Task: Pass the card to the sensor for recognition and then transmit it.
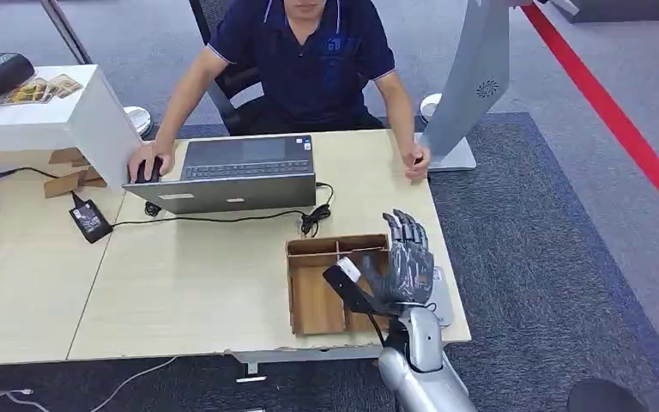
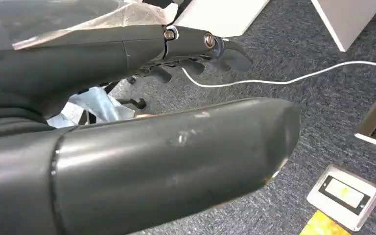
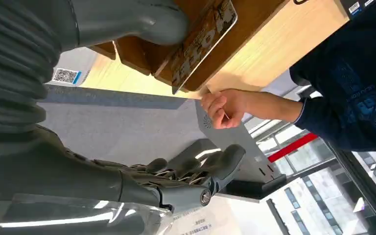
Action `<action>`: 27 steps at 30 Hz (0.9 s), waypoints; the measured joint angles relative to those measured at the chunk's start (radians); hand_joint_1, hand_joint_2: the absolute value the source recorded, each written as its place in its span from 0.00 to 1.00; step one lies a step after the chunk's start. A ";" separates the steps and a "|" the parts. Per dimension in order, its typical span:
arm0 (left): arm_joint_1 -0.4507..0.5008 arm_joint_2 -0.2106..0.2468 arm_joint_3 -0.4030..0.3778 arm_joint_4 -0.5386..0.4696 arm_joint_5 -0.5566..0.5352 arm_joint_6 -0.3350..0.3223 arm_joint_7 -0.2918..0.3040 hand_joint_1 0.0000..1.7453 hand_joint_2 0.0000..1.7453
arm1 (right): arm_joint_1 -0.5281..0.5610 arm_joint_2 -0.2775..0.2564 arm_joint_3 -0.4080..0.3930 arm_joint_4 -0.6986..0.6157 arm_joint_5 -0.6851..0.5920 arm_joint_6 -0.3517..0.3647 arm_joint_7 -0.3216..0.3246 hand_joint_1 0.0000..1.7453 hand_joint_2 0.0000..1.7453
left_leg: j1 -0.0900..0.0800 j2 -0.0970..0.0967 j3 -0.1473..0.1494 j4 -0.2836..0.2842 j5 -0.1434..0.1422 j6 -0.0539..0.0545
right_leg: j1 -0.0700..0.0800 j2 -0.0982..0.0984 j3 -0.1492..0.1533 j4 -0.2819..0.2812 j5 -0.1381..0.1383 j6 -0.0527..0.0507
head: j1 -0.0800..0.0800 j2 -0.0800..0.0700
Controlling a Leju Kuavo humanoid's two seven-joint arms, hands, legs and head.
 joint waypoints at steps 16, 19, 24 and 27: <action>0.000 0.000 -0.001 0.000 0.000 0.000 0.000 0.00 0.00 | -0.003 0.000 0.000 0.010 0.000 0.000 0.000 0.36 1.00 | 0.000 0.000 0.000 0.000 0.000 0.000 | 0.000 0.000 0.000 0.000 0.000 0.000 | 0.000 0.000; 0.000 0.000 -0.001 0.000 0.000 0.000 0.000 0.00 0.00 | -0.003 0.000 0.000 0.010 0.000 0.000 0.000 0.36 1.00 | 0.000 0.000 0.000 0.000 0.000 0.000 | 0.000 0.000 0.000 0.000 0.000 0.000 | 0.000 0.000; 0.000 0.000 -0.001 0.000 0.000 0.000 0.000 0.00 0.00 | -0.003 0.000 0.000 0.011 -0.003 0.000 0.000 0.36 1.00 | 0.000 0.000 0.000 0.000 0.000 0.000 | 0.000 0.000 0.000 0.000 0.000 0.000 | 0.000 0.000; 0.000 0.000 -0.001 0.000 0.000 0.000 0.000 0.00 0.00 | -0.003 0.000 0.000 0.015 -0.006 0.000 0.000 0.39 1.00 | 0.000 0.000 0.000 0.000 0.000 0.000 | 0.000 0.000 0.000 0.000 0.000 0.000 | 0.000 0.000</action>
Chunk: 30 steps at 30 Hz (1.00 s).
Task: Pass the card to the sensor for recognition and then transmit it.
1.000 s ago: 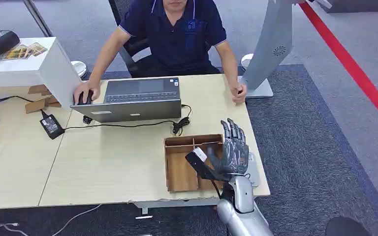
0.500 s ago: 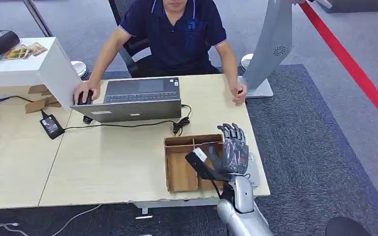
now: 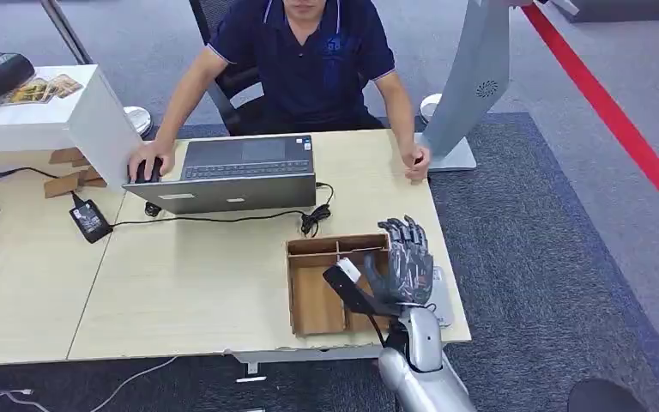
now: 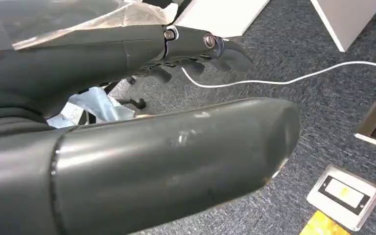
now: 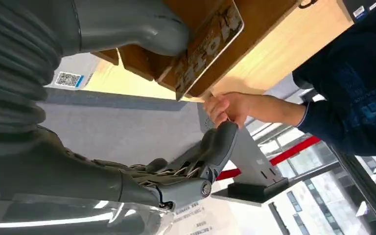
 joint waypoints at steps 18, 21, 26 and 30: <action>0.000 0.000 0.000 0.000 0.003 0.000 0.000 0.00 0.00 | -0.001 0.000 0.001 0.018 -0.012 0.000 0.007 1.00 1.00 | 0.000 0.000 0.000 0.000 0.000 0.000 | 0.000 0.000 0.000 0.000 0.000 0.000 | 0.000 0.000; 0.000 0.000 0.000 0.000 0.002 0.000 0.000 0.00 0.00 | -0.001 0.000 0.002 0.019 -0.018 0.000 0.010 1.00 1.00 | 0.000 0.000 0.000 0.000 0.000 0.000 | 0.000 0.000 0.000 0.000 0.000 0.000 | 0.000 0.000; 0.000 0.000 0.000 0.000 -0.006 0.000 -0.001 0.00 0.00 | -0.002 0.000 0.003 0.028 -0.030 0.000 0.010 1.00 1.00 | 0.000 0.000 0.000 0.000 0.000 0.000 | 0.000 0.000 0.000 0.000 0.000 0.000 | 0.000 0.000; 0.000 0.000 0.000 0.000 -0.005 0.000 -0.001 0.00 0.00 | -0.002 0.000 0.003 0.030 -0.027 0.000 0.006 1.00 1.00 | 0.000 0.000 0.001 0.000 0.000 0.000 | 0.000 0.000 0.000 0.000 0.000 0.000 | 0.000 0.000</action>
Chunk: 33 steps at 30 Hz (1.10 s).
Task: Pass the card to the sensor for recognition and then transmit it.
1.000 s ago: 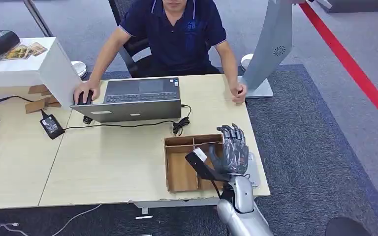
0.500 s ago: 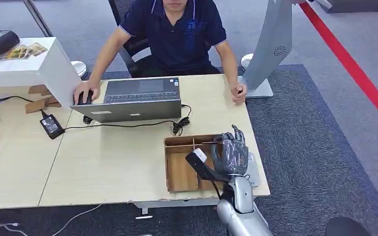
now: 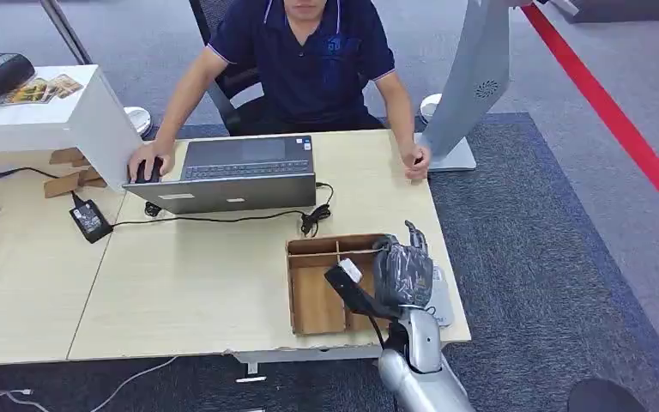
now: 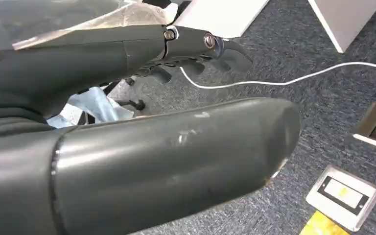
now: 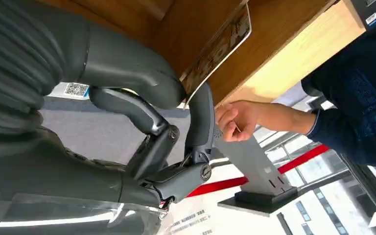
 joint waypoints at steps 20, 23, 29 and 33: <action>0.009 0.003 0.013 0.000 -0.002 0.000 0.010 0.00 0.00 | 0.111 -0.028 -0.108 -0.483 -0.020 -0.003 -0.046 1.00 1.00 | 0.000 0.001 0.001 0.000 0.000 0.000 | 0.000 0.000 0.000 0.000 0.000 0.000 | 0.000 0.000; 0.010 0.004 0.019 0.000 -0.005 0.000 0.010 0.00 0.00 | 0.129 -0.029 -0.141 -0.579 -0.024 -0.003 -0.083 1.00 1.00 | 0.000 0.002 0.001 0.000 0.000 0.000 | 0.000 0.000 0.001 0.000 0.000 0.000 | 0.000 0.000; 0.010 0.004 0.029 0.000 -0.006 0.000 0.011 0.00 0.00 | 0.150 -0.028 -0.186 -0.685 -0.034 -0.002 -0.102 1.00 1.00 | 0.000 0.002 0.001 0.000 0.000 0.000 | 0.000 0.000 0.001 0.000 0.000 0.000 | 0.000 0.000; 0.010 0.004 0.030 0.000 -0.014 0.000 0.012 0.00 0.00 | 0.155 -0.029 -0.188 -0.707 -0.031 -0.001 -0.064 1.00 1.00 | 0.000 0.002 0.001 0.000 0.000 0.000 | 0.000 0.000 0.001 0.000 0.000 0.000 | 0.000 0.000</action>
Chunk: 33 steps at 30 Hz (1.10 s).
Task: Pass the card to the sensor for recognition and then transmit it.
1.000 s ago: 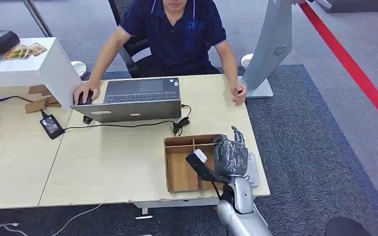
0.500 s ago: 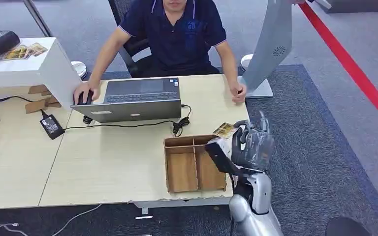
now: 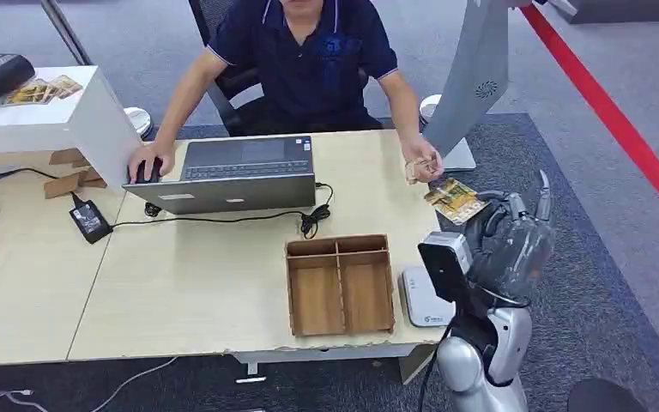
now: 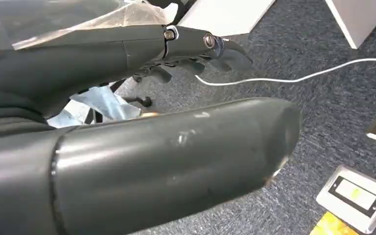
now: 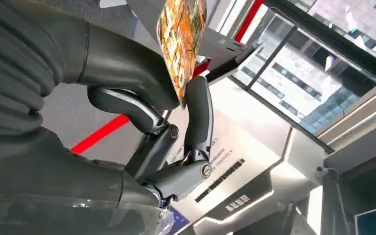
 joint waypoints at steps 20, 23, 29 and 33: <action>-0.007 -0.001 0.014 0.000 -0.037 0.000 -0.011 0.00 0.00 | -0.047 0.065 0.015 0.139 0.032 0.003 -0.079 1.00 1.00 | 0.000 -0.001 0.000 0.000 0.000 0.000 | 0.000 -0.001 0.001 0.000 0.000 0.000 | 0.000 0.000; -0.008 -0.001 0.014 0.000 -0.037 0.000 -0.011 0.00 0.00 | -0.051 0.071 0.018 0.161 0.034 0.003 -0.082 1.00 1.00 | 0.000 -0.001 0.000 0.000 0.000 0.000 | 0.000 0.000 0.001 0.000 0.000 0.000 | 0.000 0.000; -0.008 -0.001 0.014 0.000 -0.037 0.000 -0.011 0.00 0.00 | -0.056 0.078 0.020 0.186 0.040 0.003 -0.086 1.00 1.00 | 0.000 -0.001 0.000 0.000 0.000 0.000 | 0.000 0.000 0.001 0.000 0.000 0.000 | 0.000 0.000; -0.008 -0.001 0.014 0.000 -0.036 0.000 -0.011 0.00 0.00 | -0.062 0.082 0.021 0.203 0.043 0.003 -0.086 1.00 1.00 | 0.000 -0.001 0.000 0.000 0.000 0.000 | 0.000 0.000 0.001 0.000 0.000 0.000 | 0.000 0.000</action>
